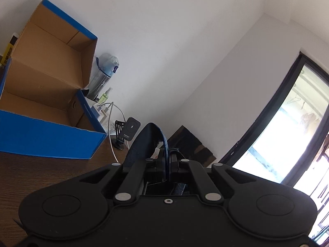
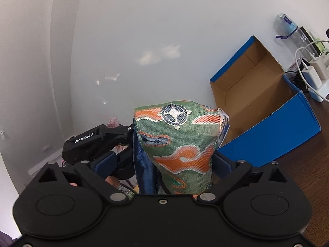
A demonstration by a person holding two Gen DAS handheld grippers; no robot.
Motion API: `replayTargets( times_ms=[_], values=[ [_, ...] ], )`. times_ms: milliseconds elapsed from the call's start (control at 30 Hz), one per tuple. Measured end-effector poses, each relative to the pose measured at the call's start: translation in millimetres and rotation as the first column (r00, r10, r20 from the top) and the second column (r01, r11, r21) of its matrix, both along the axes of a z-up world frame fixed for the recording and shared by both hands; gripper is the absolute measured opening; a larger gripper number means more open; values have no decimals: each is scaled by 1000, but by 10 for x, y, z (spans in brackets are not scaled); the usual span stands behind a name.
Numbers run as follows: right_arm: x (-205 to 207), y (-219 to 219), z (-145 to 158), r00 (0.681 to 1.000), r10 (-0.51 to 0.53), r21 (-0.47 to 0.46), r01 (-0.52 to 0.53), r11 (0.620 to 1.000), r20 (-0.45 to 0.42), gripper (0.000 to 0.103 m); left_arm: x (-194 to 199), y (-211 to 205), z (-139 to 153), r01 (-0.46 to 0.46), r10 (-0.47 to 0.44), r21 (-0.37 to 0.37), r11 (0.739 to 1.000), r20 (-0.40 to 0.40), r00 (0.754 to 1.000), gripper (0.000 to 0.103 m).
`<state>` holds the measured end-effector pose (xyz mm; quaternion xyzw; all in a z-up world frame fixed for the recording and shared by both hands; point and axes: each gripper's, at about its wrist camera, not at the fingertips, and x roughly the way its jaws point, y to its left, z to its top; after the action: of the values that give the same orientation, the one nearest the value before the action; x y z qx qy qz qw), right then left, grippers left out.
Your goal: Fold shopping bag
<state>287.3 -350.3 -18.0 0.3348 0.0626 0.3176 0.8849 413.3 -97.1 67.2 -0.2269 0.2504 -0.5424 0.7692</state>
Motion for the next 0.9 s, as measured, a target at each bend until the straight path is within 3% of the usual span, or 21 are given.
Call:
replayTargets(
  times_ms=[67, 100, 133, 200, 300, 333, 367, 400, 433, 467, 500, 600, 700, 833, 900],
  values=[
    [24, 122, 76, 999, -53, -82, 52, 995, 2, 99, -65, -35, 39, -2, 2, 6, 1000, 30, 1000, 2],
    [27, 192, 116, 996, -94, -121, 94, 988, 7, 89, -110, -38, 70, -24, 23, 14, 1000, 57, 998, 2],
    [50, 257, 160, 991, -137, -169, 135, 976, -1, 73, -118, -45, 78, -32, 30, 18, 999, 64, 997, 2],
    [76, 274, 176, 990, -138, -176, 136, 975, -1, 69, -133, -16, 85, -39, 39, 11, 999, 72, 997, 2],
    [120, 293, 201, 990, -144, -184, 139, 973, -10, 54, -136, 62, 110, -41, 38, 26, 999, 99, 994, 8],
    [119, 292, 203, 988, -153, -188, 149, 971, -11, 48, -131, 70, 124, -43, 39, 35, 998, 109, 993, 17],
    [115, 284, 209, 985, -175, -199, 170, 965, -4, 45, -167, 160, 173, -52, 40, 70, 996, 172, 984, 38],
    [107, 264, 220, 981, -196, -206, 191, 960, -4, 42, -207, 257, 226, -65, 37, 107, 992, 239, 970, 49],
    [100, 243, 231, 976, -216, -214, 210, 954, -5, 42, -232, 347, 235, -73, 31, 137, 988, 291, 956, 84],
    [96, 194, 258, 973, -229, -214, 225, 950, 10, 41, -272, 477, 217, -102, 59, 113, 988, 333, 941, 103],
    [100, 141, 296, 973, -232, -209, 230, 950, 15, 41, -315, 611, 196, -132, 92, 82, 988, 373, 923, 103],
    [107, 23, 456, 966, -253, -224, 257, 940, 49, 41, -349, 843, 85, -120, 96, 51, 991, 344, 934, 103],
    [135, -61, 709, 958, -269, -254, 286, 924, 103, 41, -566, 804, -209, -95, 65, 69, 993, 351, 934, 103],
    [135, -26, 1159, 945, -252, -288, 306, 908, 208, 41, -944, 315, -585, 8, -123, 247, 969, 454, 883, 103],
    [98, 15, 1377, 930, -252, -308, 330, 892, 268, 41, -1040, 168, -694, 60, -179, 269, 961, 445, 877, 103]
  ],
)
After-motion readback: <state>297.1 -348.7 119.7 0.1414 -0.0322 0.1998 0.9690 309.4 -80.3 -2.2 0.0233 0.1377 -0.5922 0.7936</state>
